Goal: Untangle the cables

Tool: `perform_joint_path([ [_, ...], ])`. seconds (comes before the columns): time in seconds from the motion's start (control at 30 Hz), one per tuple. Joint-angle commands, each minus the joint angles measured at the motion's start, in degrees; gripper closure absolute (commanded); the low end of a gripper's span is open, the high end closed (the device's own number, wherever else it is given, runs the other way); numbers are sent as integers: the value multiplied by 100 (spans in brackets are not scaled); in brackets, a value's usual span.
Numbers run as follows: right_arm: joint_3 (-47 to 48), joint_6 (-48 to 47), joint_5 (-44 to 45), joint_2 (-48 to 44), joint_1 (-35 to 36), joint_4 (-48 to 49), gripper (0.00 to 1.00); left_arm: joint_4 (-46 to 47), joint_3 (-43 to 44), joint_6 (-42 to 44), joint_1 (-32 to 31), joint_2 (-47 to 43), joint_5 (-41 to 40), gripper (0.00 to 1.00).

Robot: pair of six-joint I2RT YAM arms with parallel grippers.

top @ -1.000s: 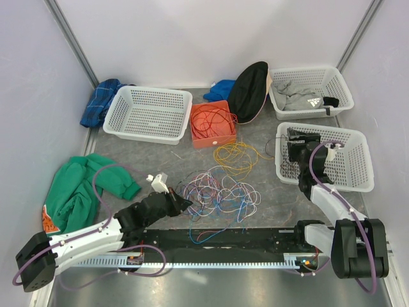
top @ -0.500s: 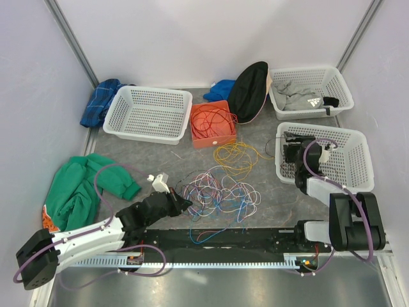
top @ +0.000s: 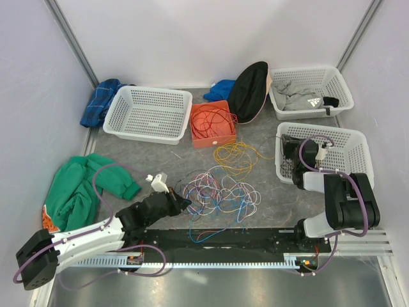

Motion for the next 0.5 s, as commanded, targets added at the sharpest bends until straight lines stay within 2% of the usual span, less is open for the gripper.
perform_joint_path([
  [0.0,86,-81,142,-207,-27,453,83,-36,-301,-89,-6,-12,-245,98],
  [0.13,103,-388,203,-840,-18,-142,92,-10,-301,-54,2,41,-246,98],
  [0.2,165,-520,317,-1324,-19,-460,100,-1,-178,-36,-6,85,-219,98],
  [0.33,524,-1021,625,-2097,-194,-1486,100,17,-142,-36,2,137,-114,98],
  [0.47,675,-1206,889,-2642,-281,-1972,100,17,-151,-45,-6,103,27,98],
])
